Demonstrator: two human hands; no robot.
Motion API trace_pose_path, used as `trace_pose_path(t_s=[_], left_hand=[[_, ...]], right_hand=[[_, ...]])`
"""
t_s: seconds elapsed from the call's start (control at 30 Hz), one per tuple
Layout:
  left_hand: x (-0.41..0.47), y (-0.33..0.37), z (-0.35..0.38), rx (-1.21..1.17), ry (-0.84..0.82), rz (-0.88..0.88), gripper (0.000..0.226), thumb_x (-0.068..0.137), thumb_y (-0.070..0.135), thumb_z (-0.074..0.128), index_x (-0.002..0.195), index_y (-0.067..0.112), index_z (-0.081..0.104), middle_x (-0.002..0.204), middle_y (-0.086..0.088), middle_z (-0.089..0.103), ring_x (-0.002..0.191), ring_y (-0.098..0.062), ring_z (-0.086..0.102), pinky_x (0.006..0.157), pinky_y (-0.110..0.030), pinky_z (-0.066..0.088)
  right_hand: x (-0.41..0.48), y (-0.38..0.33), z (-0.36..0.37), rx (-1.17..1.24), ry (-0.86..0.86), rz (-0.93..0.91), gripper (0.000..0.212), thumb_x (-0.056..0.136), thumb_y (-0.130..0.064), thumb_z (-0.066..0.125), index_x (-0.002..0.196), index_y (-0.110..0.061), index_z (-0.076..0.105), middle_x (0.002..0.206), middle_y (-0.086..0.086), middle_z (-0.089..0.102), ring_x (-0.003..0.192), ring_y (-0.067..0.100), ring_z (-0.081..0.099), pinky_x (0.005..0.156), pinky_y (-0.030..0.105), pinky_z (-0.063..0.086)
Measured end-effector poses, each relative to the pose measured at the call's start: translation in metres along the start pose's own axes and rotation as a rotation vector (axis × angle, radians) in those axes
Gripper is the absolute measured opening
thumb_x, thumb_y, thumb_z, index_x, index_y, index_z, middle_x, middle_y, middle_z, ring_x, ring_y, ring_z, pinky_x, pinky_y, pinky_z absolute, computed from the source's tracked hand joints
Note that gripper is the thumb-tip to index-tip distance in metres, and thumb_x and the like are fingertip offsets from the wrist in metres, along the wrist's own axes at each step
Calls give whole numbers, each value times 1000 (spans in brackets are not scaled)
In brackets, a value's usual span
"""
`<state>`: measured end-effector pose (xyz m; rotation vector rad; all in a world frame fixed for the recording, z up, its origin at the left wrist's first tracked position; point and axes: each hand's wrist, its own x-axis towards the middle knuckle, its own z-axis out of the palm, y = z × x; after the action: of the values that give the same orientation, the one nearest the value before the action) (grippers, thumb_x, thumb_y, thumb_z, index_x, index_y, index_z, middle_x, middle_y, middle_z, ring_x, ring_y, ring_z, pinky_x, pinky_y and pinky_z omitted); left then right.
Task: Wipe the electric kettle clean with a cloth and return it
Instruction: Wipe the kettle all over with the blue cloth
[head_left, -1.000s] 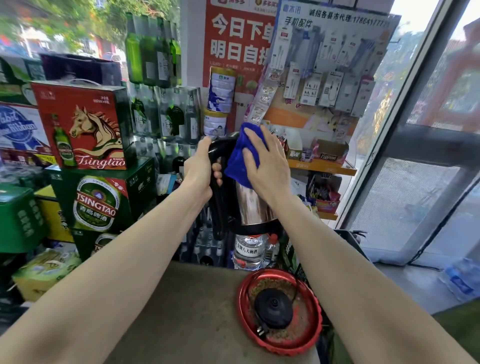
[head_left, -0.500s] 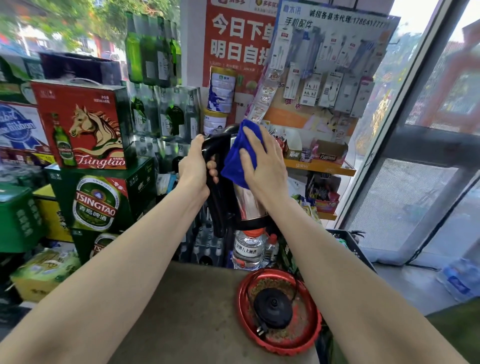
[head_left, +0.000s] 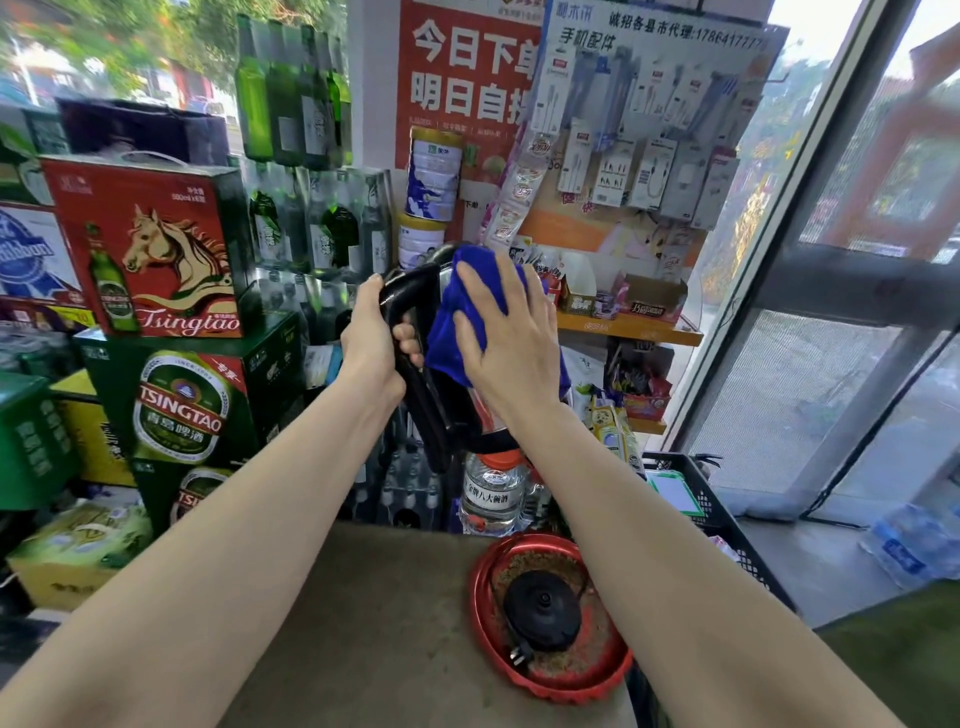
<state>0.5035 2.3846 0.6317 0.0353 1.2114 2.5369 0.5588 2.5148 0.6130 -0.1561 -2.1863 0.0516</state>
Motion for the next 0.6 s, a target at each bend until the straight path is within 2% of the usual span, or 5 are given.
trace_pose_path(t_s=[0.1, 0.17, 0.37, 0.43, 0.6], left_hand=[[0, 2, -8, -15, -34, 28, 51, 93, 56, 44, 61, 17, 47, 39, 8, 34, 32, -9, 28, 36, -18, 27], [-2, 1, -14, -12, -67, 34, 52, 94, 57, 42, 60, 18, 47, 38, 9, 33, 33, -8, 27, 36, -20, 26], [-3, -1, -26, 104, -106, 67, 51, 94, 57, 43, 62, 18, 48, 38, 9, 34, 33, -8, 28, 36, -21, 25], [-3, -3, -23, 118, -72, 63, 51, 94, 57, 44, 62, 17, 48, 38, 9, 34, 33, -8, 28, 35, -21, 25], [1, -7, -13, 54, 2, -23, 49, 90, 59, 49, 63, 18, 50, 41, 8, 39, 35, -9, 32, 36, -20, 28]], right_hand=[[-8, 4, 1, -106, 17, -285, 51, 100, -41, 46, 149, -29, 47, 162, 9, 35, 149, 42, 29, 114, 59, 33], [-6, 12, 0, -9, 33, -298, 50, 100, -39, 48, 149, -28, 48, 161, 8, 37, 149, 39, 30, 116, 54, 34], [14, 21, -8, 534, -111, 470, 48, 105, -44, 34, 151, -33, 42, 152, -5, 50, 137, 21, 48, 111, 39, 39], [8, 8, -6, 444, -71, 377, 49, 104, -44, 33, 150, -32, 42, 153, -3, 48, 137, 23, 46, 112, 45, 39], [-4, -6, 13, -23, -88, -144, 53, 99, -45, 37, 149, -30, 47, 162, 5, 37, 148, 38, 32, 113, 58, 36]])
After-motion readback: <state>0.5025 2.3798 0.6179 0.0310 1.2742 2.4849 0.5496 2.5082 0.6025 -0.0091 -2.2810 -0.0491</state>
